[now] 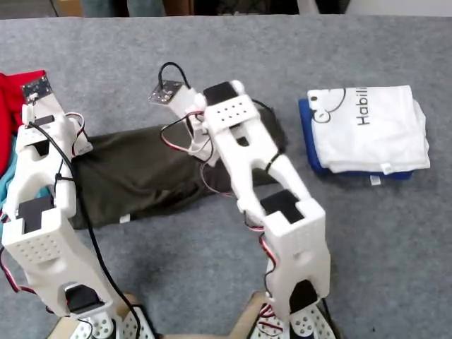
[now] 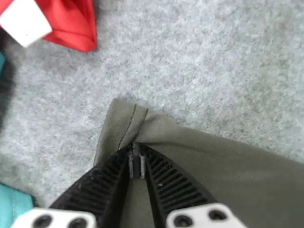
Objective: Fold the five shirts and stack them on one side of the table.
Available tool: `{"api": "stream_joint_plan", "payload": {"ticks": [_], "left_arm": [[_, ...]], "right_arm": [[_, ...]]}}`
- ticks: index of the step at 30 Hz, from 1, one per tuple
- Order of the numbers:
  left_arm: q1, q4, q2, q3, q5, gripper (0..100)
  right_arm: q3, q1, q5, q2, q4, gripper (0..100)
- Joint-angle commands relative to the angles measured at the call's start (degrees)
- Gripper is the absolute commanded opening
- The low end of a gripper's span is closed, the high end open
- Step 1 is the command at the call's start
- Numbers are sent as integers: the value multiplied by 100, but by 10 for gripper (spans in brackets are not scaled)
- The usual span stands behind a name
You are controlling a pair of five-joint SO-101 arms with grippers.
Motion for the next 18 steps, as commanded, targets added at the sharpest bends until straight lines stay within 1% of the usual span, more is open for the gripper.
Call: {"api": "stream_joint_plan", "payload": {"ticks": [1, 3, 5, 8, 9, 15, 17, 18], "left_arm": [[22, -70, -167, -127, -53, 30], [13, -62, -167, -119, -53, 30], [4, -62, -176, -127, -53, 30], [-13, -9, -229, -189, -53, 30], [-66, 123, -325, -277, -53, 31], [-286, 1574, -1327, -1138, -44, 34], [-277, 2154, -1626, -1341, -53, 35], [-286, 2444, -1776, -1429, -70, 47]], "right_arm": [[75, -62, -35, 426, -738, 21], [-75, -53, -35, 690, -835, 21], [-295, -9, -35, 708, -633, 21], [-892, 35, -44, 462, 79, 21], [-1112, 79, -44, 365, 352, 21], [-2431, 378, -44, -84, 1829, 21], [-2615, 527, -88, -224, 2022, 21], [-2615, 624, -255, -374, 2013, 21]]}}
